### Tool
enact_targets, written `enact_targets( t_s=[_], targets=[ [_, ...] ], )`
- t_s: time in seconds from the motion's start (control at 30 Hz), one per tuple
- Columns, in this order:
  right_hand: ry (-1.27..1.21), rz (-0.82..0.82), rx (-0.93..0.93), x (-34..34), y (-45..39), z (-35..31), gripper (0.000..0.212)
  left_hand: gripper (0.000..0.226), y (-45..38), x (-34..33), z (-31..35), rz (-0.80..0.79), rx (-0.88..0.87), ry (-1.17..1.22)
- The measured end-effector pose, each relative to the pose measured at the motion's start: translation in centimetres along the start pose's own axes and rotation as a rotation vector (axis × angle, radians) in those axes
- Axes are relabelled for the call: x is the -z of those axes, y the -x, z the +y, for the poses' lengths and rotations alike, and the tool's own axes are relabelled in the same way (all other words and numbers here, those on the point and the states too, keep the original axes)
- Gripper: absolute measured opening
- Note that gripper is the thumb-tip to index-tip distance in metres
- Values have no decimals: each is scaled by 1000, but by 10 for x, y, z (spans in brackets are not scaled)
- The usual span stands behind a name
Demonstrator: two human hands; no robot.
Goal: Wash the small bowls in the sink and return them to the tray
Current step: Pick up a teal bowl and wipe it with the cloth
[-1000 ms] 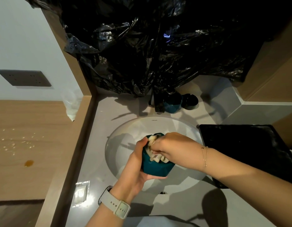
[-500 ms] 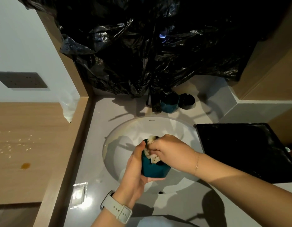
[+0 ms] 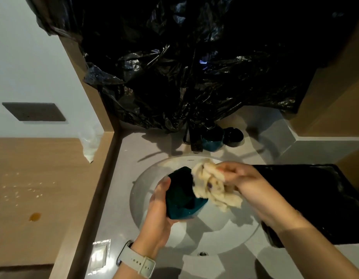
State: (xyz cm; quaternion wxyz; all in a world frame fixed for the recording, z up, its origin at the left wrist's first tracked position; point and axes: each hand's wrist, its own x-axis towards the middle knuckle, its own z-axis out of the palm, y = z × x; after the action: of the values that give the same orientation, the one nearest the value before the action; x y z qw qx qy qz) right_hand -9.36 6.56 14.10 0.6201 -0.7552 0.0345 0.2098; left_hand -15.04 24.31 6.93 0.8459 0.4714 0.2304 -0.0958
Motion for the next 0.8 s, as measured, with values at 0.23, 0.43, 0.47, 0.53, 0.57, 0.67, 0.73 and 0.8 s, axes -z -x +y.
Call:
enact_targets(
  t_s=[0.23, 0.43, 0.47, 0.53, 0.57, 0.67, 0.73, 0.8],
  targets=[
    [-133, 89, 112, 5, 8, 16, 16, 44, -4, 6, 12, -54, 33, 85],
    [160, 111, 86, -36, -24, 25, 28, 44, -6, -11, 15, -75, -10, -46],
    [124, 99, 63, -38, -29, 28, 32, 45, -8, -13, 15, -61, -38, -76],
    [102, 100, 20, -40, -36, 33, 32, 59, -9, -15, 17, -30, -77, -116],
    [107, 100, -10, -39, -38, 35, 29, 65, -9, -16, 17, -10, -87, -122],
    [172, 103, -26, -39, -38, 44, 20, 56, -7, -17, 17, 17, -95, -187],
    [327, 98, 15, -39, -33, 47, 17, 37, -9, -14, 21, 22, -116, -303],
    [487, 74, 75, -36, -30, 43, 20, 23, -17, -9, 28, 25, -139, -431]
  ],
)
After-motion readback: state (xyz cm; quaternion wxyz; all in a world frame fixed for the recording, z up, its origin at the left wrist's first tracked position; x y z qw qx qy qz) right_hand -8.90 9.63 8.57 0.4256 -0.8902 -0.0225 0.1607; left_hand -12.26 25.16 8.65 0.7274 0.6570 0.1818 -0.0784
